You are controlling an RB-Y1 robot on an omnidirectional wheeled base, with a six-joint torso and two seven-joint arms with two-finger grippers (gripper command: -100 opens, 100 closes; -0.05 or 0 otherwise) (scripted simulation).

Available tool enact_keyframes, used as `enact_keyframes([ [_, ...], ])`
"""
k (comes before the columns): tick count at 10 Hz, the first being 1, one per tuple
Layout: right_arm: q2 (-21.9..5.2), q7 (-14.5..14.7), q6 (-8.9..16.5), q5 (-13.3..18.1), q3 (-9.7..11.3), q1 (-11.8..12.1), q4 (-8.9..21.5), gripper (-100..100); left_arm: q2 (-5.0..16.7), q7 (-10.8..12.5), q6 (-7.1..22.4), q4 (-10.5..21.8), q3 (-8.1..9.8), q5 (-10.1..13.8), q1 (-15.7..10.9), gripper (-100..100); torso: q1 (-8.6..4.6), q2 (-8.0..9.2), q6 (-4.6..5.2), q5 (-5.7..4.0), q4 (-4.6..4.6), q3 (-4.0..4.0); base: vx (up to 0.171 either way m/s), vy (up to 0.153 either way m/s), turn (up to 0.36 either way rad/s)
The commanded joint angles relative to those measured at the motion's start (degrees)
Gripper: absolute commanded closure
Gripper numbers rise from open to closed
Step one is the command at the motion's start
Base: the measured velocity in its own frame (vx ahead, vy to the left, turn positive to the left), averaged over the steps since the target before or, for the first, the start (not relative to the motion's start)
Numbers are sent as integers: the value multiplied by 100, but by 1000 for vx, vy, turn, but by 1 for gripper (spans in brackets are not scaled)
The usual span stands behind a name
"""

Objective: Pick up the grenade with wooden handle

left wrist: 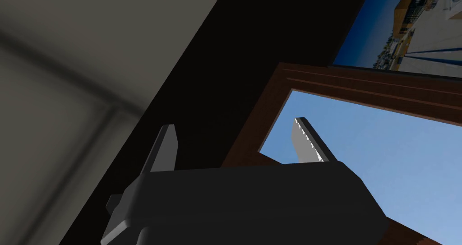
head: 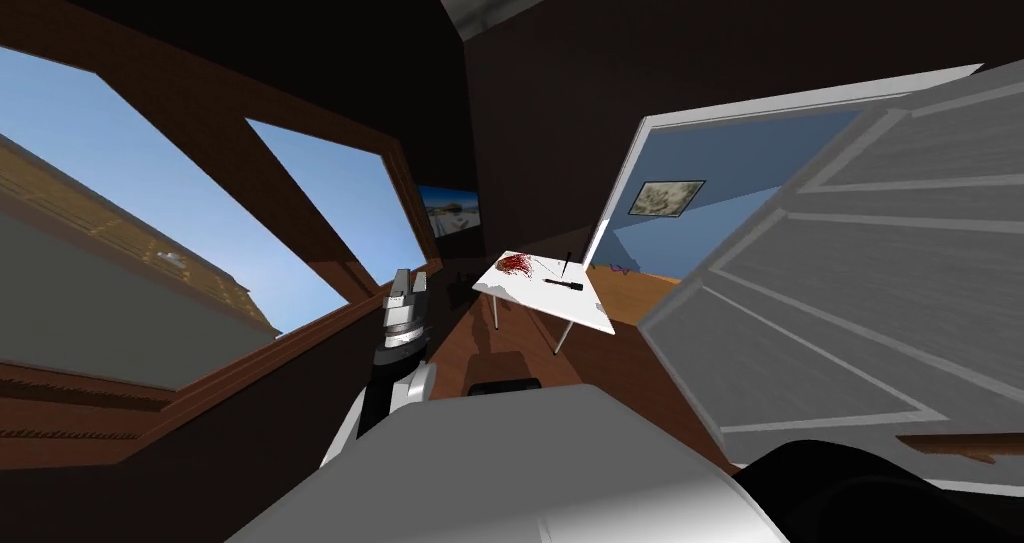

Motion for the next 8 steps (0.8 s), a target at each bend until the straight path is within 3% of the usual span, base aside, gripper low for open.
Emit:
enact_keyframes([
  [1,-286,-20,-72,113,193,-80,286,-100,0,0,0,0,0,0,0,0,0,0,0,0,0,0,9,35,323],
  [2,-301,-20,-72,113,193,-80,441,-100,0,0,0,0,-1,0,-1,0,2,-6,-10,1,0,-3,13,24,175],
  [3,-526,14,-158,226,345,-116,751,-100,0,0,0,0,0,0,0,0,2,-5,0,1,-1,-3,20,40,254],
  [4,-552,14,-158,226,345,-116,720,-100,0,0,0,0,-1,0,-1,0,7,-8,-6,4,-1,-4,23,26,142],
  [5,-790,53,-255,339,493,-162,923,-100,0,0,0,0,0,0,0,0,4,-8,0,0,-1,-5,33,35,337],
  [8,-1015,96,-362,452,635,-217,1468,-100,0,0,0,0,0,0,0,0,4,-18,-7,0,-3,-10,41,22,206],
])
